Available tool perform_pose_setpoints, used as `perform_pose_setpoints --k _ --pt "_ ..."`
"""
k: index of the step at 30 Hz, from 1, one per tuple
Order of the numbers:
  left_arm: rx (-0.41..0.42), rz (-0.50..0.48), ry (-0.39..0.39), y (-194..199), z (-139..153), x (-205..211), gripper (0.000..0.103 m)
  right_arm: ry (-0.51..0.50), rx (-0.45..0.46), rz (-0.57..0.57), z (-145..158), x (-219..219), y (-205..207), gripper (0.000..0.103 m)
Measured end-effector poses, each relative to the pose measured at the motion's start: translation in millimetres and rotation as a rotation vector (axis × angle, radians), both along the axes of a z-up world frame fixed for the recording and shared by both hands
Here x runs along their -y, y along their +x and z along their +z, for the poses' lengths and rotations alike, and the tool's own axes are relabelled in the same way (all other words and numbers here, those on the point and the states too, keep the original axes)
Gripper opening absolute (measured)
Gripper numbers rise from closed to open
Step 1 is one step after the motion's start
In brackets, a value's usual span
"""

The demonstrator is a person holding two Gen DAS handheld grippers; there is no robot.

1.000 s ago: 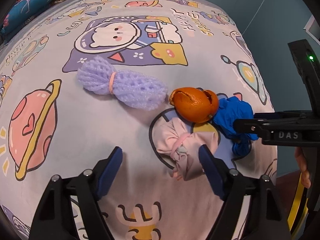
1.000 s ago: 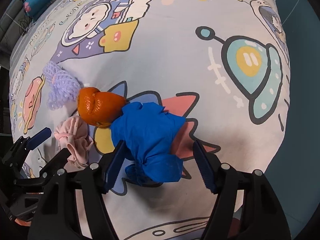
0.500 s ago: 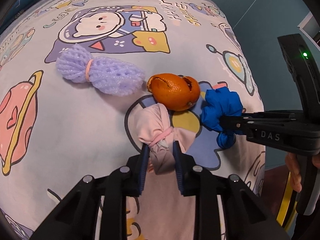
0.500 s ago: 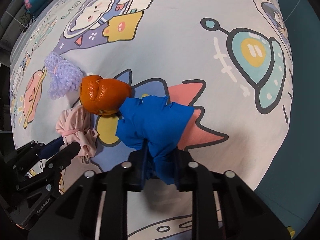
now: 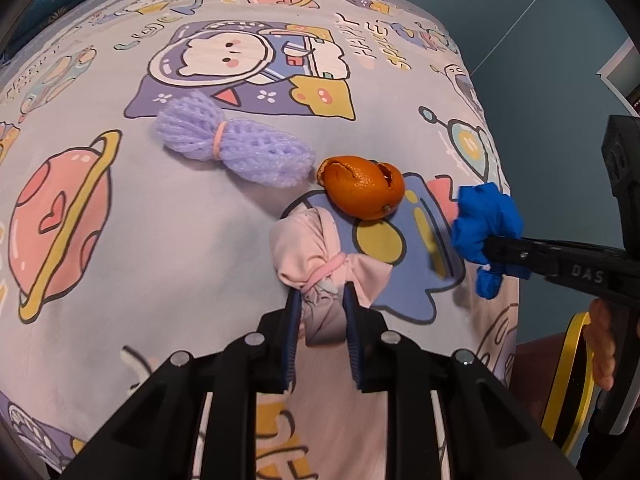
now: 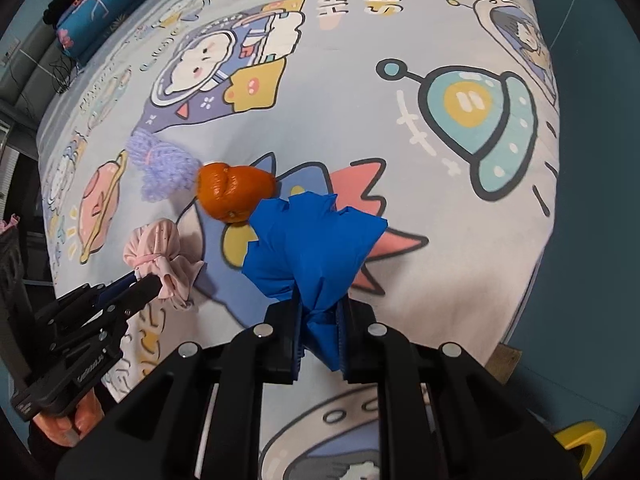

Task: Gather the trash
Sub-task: 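Lift pink cloth and blue glove and carry both over the bin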

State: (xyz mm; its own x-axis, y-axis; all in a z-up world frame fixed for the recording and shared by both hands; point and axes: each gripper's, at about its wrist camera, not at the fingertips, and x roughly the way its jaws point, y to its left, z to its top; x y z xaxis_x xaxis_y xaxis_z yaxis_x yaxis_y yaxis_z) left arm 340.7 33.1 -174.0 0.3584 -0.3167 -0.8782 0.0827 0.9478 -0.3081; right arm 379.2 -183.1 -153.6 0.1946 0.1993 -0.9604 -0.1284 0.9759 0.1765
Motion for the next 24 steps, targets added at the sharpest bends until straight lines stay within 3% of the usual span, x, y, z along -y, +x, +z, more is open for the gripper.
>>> perform_pose_setpoints --k 13,24 --pt "0.030 0.014 0.012 -40.1 17.7 -21.9 0.020 0.072 0.048 -0.019 34.0 16.5 -58.2 0.013" --pt "0.075 -0.019 -0.014 -77.5 37.5 -13.1 0.020 0.129 0.118 -0.062 66.5 43.4 -118.7 0.013"
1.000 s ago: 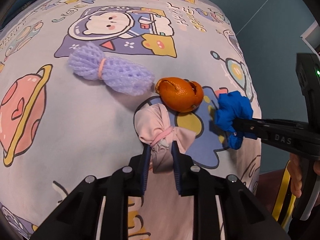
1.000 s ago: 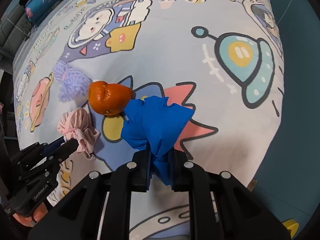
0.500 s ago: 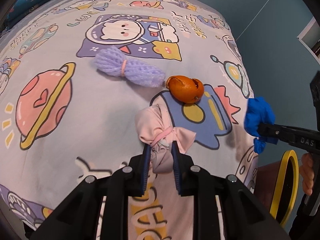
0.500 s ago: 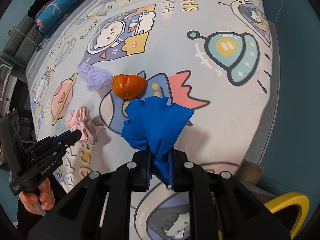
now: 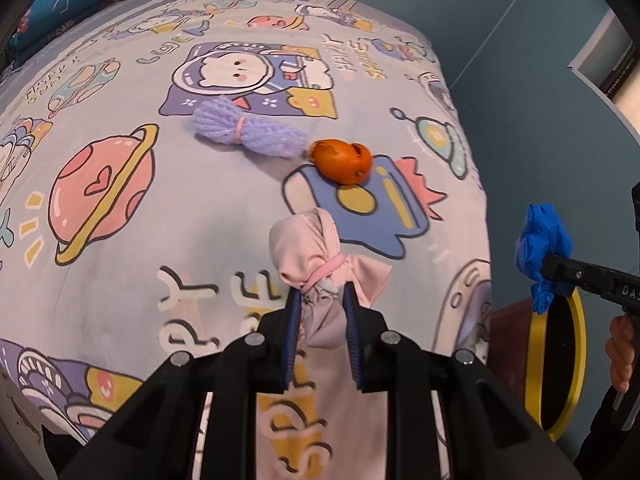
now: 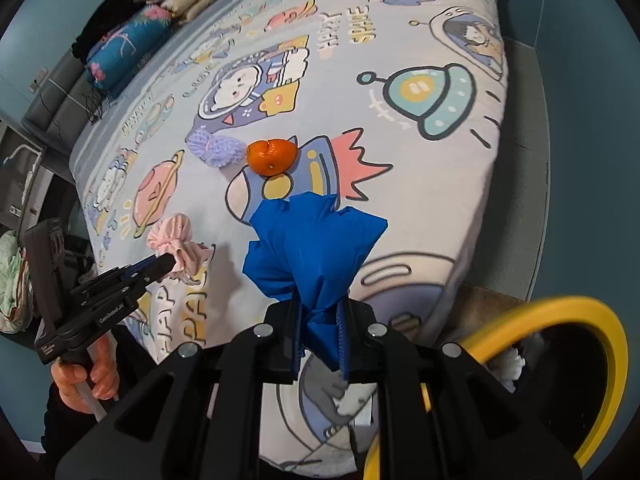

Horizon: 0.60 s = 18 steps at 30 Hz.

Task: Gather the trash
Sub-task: 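Lift pink cloth and blue glove and carry both over the bin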

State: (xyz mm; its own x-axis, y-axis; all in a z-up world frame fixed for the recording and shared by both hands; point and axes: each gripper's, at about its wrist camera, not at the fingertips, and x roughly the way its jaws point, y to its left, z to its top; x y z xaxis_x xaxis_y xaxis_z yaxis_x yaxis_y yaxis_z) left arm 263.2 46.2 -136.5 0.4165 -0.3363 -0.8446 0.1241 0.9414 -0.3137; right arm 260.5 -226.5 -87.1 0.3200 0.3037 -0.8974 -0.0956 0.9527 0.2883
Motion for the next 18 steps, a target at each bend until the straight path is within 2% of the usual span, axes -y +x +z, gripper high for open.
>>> perform_pose_setpoints --k 8,12,18 --pt "0.024 -0.061 -0.022 -28.2 11.1 28.4 0.020 0.036 0.026 -0.057 8.5 29.4 -43.4 0.013" --pt "0.018 -0.093 -0.022 -42.2 11.3 46.1 0.020 0.051 0.021 -0.106 6.3 50.5 -61.5 0.013" --pt "0.026 -0.166 -0.028 -57.8 23.0 79.0 0.020 0.064 0.058 -0.195 14.6 84.8 -91.2 0.013"
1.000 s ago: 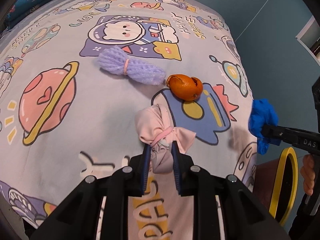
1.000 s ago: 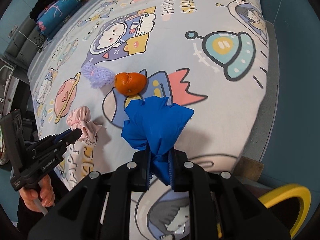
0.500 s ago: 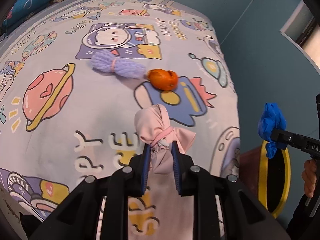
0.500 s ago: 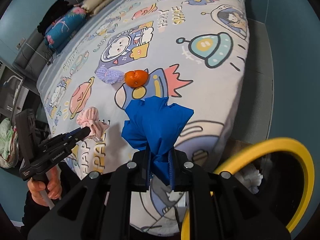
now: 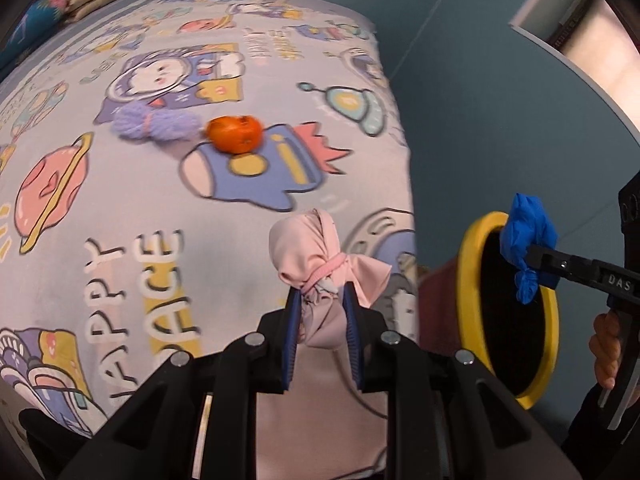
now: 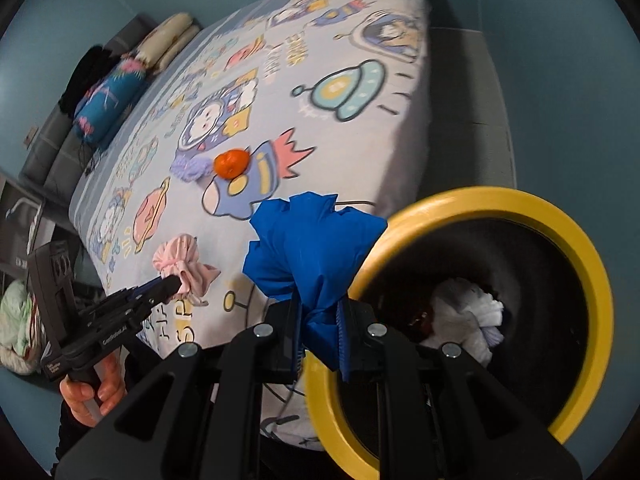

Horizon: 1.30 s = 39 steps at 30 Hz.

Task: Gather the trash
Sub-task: 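Lift pink cloth and blue glove and carry both over the bin, then open both tools to drop the cloth and glove into the bin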

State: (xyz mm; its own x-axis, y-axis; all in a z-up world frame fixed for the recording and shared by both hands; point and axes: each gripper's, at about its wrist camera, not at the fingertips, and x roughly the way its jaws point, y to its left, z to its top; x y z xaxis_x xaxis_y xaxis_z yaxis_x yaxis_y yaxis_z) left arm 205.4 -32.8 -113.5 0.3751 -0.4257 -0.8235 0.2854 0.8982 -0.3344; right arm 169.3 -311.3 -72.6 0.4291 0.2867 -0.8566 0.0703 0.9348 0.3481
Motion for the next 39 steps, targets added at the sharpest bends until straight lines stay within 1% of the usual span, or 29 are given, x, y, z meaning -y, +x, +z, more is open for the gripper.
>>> perform_pose_setpoints --k 5,9,14,18,21,30,39 --pt "0.036 -0.075 0.012 -14.3 18.5 34.5 0.020 0.010 0.031 -0.078 9.1 30.5 -20.1 0.013" --pt "0.043 -0.128 0.015 -25.5 28.9 57.1 0.020 0.000 0.039 -0.144 12.9 51.4 -31.3 0.013" --pt "0.052 -0.202 0.034 -40.7 38.6 87.8 0.020 -0.017 0.033 -0.193 9.6 67.5 -40.2 0.013" --pt "0.059 -0.247 0.039 -49.3 42.5 108.0 0.020 -0.009 0.024 -0.215 5.8 78.5 -46.0 0.013" --pt "0.057 -0.277 0.039 -52.4 41.8 122.2 0.020 -0.016 0.020 -0.234 3.2 87.4 -49.3 0.013" --pt "0.038 -0.350 0.052 -63.8 34.5 156.6 0.020 0.010 0.003 -0.261 -8.9 101.5 -51.8 0.013" --pt "0.010 -0.385 0.044 -69.1 21.7 171.2 0.020 0.033 -0.030 -0.286 -25.5 114.0 -49.6 0.014"
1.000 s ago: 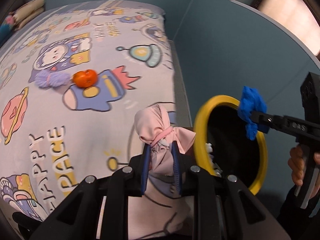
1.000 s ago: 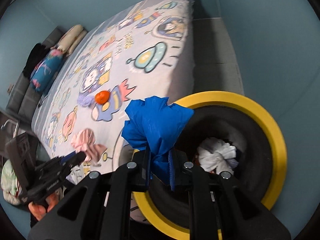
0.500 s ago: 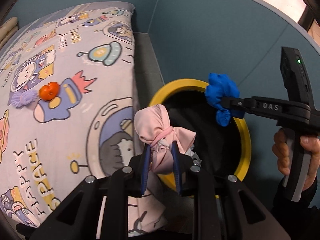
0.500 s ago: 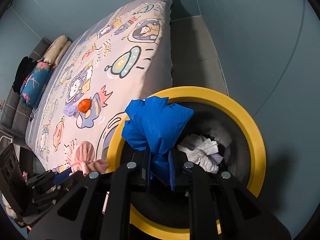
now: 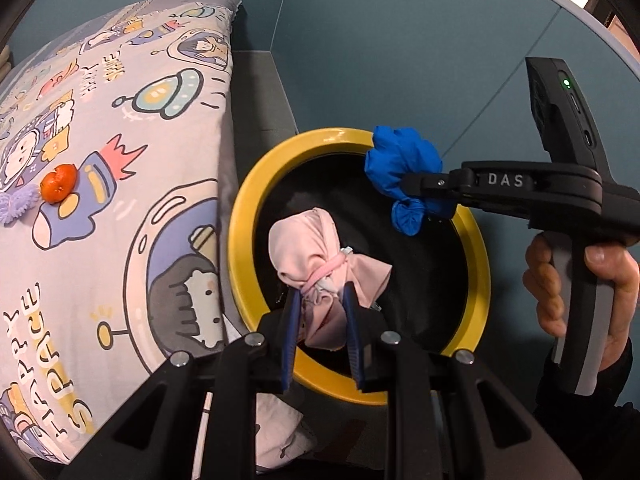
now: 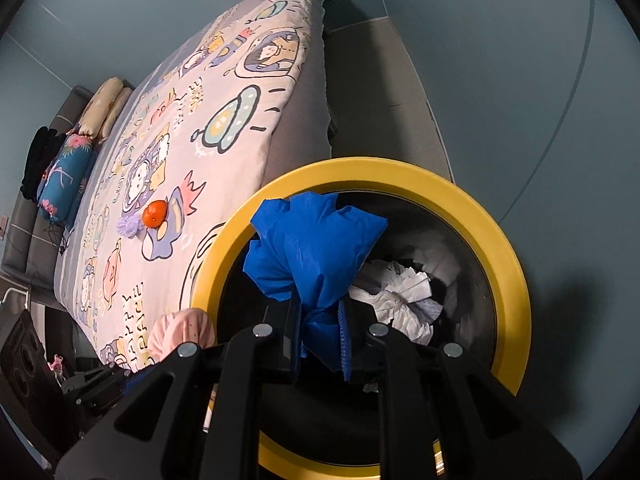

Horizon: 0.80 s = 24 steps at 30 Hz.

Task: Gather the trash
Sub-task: 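Open both tools to drop the cloth and glove into the bin, then move both tools back over the bed toward the purple net and orange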

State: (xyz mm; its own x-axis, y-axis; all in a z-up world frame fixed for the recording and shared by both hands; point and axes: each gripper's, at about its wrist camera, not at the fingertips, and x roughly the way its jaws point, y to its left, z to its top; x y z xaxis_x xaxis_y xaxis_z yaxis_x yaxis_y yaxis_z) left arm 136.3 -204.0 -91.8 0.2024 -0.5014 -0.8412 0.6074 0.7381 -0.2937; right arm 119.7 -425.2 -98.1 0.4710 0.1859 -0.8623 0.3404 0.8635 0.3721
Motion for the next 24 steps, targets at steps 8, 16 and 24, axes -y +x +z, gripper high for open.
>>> perform_pose_setpoints --k 8,16,24 --pt "-0.018 -0.008 0.015 0.3 -9.8 6.5 0.020 0.011 -0.008 -0.004 -3.4 1.1 2.0 0.015" --pt "-0.025 0.001 -0.006 -1.0 -9.4 3.2 0.039 0.018 -0.016 -0.034 -5.6 9.8 0.1 0.022" --pt "-0.004 0.022 -0.022 -1.2 -1.7 -4.9 0.056 0.027 -0.002 -0.061 -3.1 17.3 -1.1 0.035"
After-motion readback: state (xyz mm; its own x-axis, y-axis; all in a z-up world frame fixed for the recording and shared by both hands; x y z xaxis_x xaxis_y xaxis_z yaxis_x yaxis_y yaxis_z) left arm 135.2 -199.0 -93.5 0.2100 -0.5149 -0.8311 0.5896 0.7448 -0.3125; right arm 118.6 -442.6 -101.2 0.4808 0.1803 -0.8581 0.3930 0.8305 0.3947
